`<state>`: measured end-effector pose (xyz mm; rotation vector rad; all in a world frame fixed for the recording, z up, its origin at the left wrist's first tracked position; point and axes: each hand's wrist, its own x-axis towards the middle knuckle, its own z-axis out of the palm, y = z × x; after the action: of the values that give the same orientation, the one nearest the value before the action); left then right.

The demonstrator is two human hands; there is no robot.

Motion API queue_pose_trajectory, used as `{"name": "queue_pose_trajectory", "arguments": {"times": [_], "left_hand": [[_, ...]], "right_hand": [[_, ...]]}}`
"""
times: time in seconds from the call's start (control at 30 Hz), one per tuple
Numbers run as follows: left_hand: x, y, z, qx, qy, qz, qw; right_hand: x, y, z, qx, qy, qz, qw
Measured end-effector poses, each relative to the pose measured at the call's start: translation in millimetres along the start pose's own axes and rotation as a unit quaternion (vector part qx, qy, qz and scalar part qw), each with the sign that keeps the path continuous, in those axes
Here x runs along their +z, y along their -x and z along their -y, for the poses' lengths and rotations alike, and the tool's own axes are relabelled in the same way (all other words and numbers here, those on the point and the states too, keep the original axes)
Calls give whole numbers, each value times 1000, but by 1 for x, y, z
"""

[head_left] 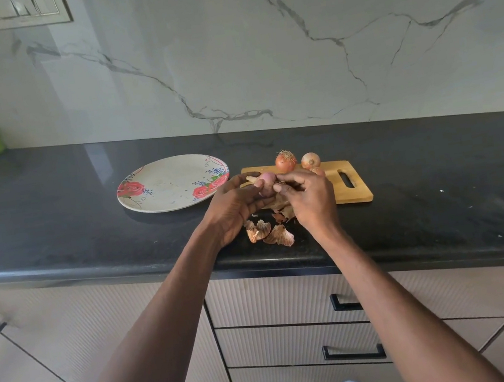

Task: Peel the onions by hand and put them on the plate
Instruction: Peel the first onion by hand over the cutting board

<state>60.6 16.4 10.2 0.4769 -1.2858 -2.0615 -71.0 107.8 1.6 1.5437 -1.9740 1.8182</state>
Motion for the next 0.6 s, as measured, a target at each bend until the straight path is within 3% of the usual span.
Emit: {"name": "queue_pose_trajectory", "arguments": {"times": [0.43, 0.6], "left_hand": [[1, -1, 2, -2, -57, -31, 998], [4, 2, 0, -14, -26, -24, 999]], "right_hand": [[0, 0, 0, 35, 20, 40, 998], [0, -2, -1, 108, -80, 51, 990]]}}
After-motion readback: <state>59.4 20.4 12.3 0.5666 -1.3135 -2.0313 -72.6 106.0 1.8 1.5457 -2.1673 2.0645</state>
